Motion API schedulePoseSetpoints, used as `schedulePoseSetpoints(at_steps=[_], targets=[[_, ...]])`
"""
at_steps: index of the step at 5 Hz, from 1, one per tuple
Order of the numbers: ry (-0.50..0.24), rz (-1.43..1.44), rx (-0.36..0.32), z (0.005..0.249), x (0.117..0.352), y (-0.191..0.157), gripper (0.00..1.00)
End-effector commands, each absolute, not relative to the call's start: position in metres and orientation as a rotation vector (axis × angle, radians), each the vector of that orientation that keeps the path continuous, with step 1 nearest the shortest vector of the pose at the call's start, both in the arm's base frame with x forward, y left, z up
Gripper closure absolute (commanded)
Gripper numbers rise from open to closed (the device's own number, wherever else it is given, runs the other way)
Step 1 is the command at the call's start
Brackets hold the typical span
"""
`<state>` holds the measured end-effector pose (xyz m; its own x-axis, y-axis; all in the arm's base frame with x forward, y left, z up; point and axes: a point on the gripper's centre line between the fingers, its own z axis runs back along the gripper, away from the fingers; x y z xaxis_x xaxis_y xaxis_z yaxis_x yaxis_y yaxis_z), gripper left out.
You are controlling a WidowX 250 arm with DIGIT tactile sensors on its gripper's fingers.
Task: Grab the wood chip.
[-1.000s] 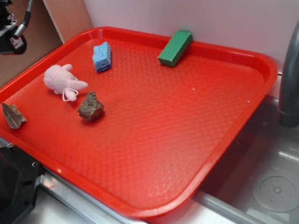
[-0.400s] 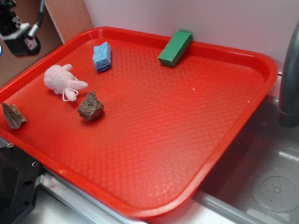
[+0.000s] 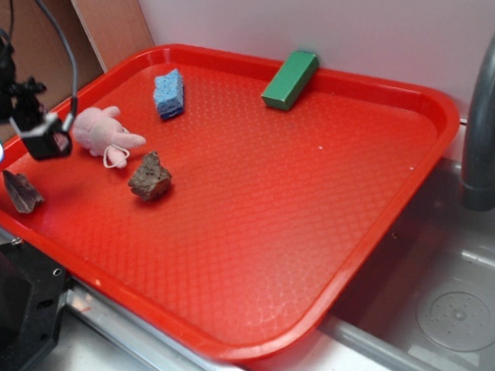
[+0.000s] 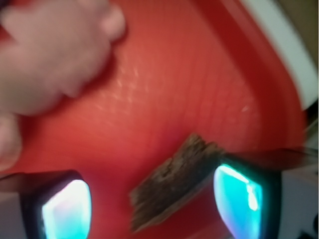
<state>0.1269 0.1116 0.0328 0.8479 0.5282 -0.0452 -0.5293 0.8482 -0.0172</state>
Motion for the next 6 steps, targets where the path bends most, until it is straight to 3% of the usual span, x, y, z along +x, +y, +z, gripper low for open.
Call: schedulePoseSetpoints(at_steps=[1, 2, 5, 6], targets=[[0.005, 0.549, 0.025, 0.044, 0.105, 0.126, 0.00], [0.017, 0.529, 0.039, 0.038, 0.106, 0.125, 0.00], [0.014, 0.314, 0.058, 0.007, 0.142, 0.105, 0.00], [-0.008, 0.311, 0.015, 0.006, 0.139, 0.093, 1.00]])
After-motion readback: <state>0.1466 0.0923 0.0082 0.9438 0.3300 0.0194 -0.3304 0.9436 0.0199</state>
